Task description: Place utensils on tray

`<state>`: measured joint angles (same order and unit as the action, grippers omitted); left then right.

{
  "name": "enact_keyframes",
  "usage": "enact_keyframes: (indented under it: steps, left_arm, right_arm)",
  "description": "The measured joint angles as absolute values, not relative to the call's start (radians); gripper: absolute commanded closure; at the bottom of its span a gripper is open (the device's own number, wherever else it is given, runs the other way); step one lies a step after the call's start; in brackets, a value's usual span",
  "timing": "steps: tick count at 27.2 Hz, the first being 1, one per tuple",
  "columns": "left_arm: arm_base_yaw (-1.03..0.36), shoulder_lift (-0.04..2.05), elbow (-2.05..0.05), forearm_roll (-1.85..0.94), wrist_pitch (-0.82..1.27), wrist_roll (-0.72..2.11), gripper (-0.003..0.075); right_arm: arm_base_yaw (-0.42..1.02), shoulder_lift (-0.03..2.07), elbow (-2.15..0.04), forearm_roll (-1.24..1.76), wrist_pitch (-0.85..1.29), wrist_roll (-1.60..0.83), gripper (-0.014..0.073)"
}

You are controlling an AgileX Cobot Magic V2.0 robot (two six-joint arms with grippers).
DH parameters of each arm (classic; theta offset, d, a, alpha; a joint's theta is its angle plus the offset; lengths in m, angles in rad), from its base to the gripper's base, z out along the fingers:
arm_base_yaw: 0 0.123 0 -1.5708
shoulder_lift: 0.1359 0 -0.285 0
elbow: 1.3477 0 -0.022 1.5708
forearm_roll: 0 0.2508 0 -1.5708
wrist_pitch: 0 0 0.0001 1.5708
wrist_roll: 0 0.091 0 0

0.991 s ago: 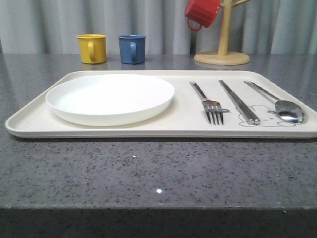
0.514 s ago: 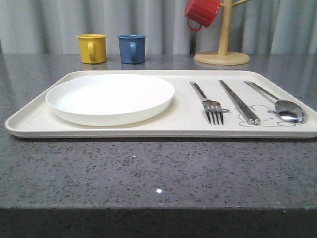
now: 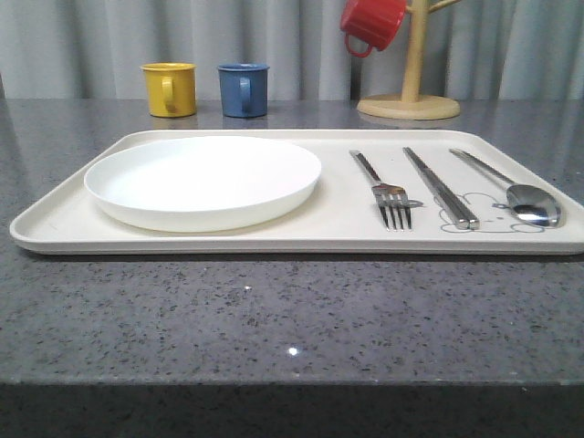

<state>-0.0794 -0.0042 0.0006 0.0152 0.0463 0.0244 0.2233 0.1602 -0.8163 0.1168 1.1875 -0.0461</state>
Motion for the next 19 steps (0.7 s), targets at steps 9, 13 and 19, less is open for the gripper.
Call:
enact_keyframes:
  steps: [9,13,19]
  left_arm:
    - [-0.079,-0.004,0.001,0.015,0.046,0.024,0.074]
    - [-0.079,-0.004,0.001,0.015,0.046,0.024,0.074]
    - [-0.079,-0.004,0.001,0.015,0.046,0.024,0.074]
  right_arm:
    - [0.213,0.142,-0.747,0.113,1.077,-0.046,0.0662]
    - [0.146,0.08,-0.507,0.106,0.726,-0.046,0.0662]
    - [0.045,-0.01,-0.125,0.106,0.294,-0.046,0.0662]
